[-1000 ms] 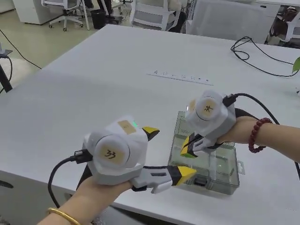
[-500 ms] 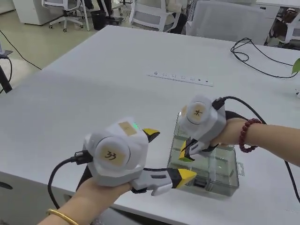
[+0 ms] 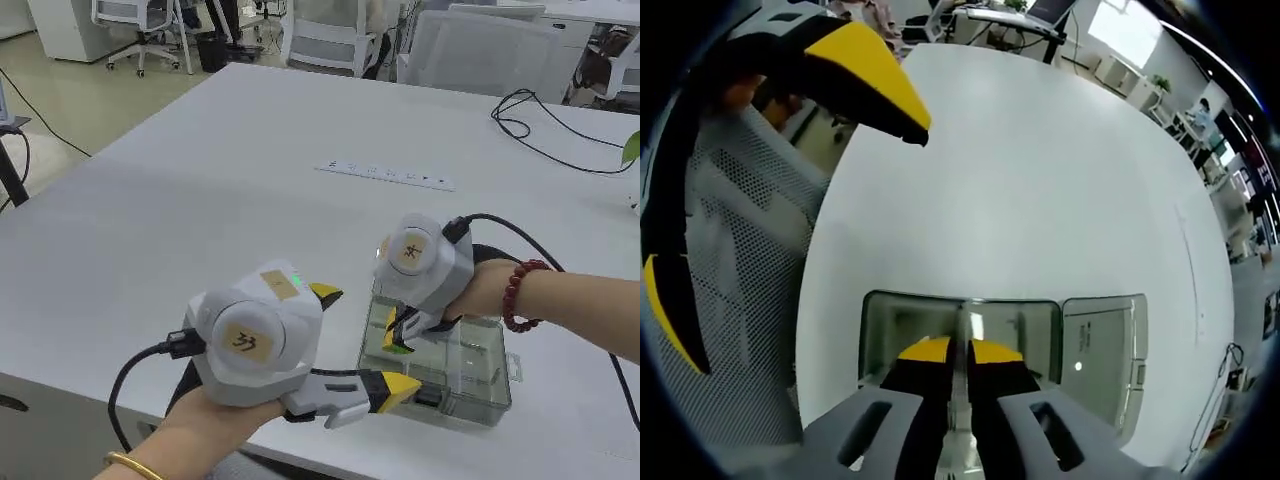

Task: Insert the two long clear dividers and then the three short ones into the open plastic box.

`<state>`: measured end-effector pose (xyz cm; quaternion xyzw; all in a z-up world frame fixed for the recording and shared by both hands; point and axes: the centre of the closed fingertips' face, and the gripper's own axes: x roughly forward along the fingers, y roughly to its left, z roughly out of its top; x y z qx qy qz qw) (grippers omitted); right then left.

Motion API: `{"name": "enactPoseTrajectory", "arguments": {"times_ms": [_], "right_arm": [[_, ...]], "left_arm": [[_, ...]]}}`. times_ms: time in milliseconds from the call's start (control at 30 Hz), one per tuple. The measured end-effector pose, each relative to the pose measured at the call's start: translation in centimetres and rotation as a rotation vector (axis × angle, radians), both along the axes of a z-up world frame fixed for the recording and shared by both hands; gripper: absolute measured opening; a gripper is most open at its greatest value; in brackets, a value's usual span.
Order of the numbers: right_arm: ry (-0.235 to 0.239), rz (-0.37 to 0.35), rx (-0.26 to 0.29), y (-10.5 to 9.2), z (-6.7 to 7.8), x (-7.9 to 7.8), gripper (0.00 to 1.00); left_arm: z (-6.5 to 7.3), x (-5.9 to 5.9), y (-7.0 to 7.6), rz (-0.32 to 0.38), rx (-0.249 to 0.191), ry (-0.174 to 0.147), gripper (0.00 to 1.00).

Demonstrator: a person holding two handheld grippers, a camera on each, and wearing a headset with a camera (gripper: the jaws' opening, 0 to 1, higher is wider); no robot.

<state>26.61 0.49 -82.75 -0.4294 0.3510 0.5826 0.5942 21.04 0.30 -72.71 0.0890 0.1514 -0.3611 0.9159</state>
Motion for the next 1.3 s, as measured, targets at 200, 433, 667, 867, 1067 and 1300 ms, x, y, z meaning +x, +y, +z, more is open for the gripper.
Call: {"name": "enactPoseTrajectory", "arguments": {"times_ms": [200, 433, 667, 867, 1067, 1300], "right_arm": [[-0.005, -0.022, 0.045, 0.3, 1.0, -0.2, 0.13], [0.020, -0.049, 0.111, 0.2, 3.0, -1.0, 0.23], [0.055, -0.084, 0.168, -0.9, 4.7, -1.6, 0.30], [0.056, -0.105, 0.193, -2.8, 5.6, -2.0, 0.35], [0.051, -0.125, 0.215, -4.9, 6.1, -2.1, 0.40], [0.045, -0.164, 0.220, -8.2, 6.0, -2.0, 0.43]], "left_arm": [[0.1, 0.0, -0.1, 0.000, -0.010, 0.003, 0.72], [0.6, -0.1, -0.5, -0.010, -0.058, 0.004, 0.76], [1.1, -0.1, -0.8, -0.012, -0.100, 0.004, 0.80], [1.0, -0.2, -0.9, -0.015, -0.106, 0.014, 0.83], [1.0, -0.1, -0.9, -0.014, -0.113, 0.019, 0.86], [1.0, 0.0, -0.8, -0.010, -0.116, 0.026, 0.90]]}}
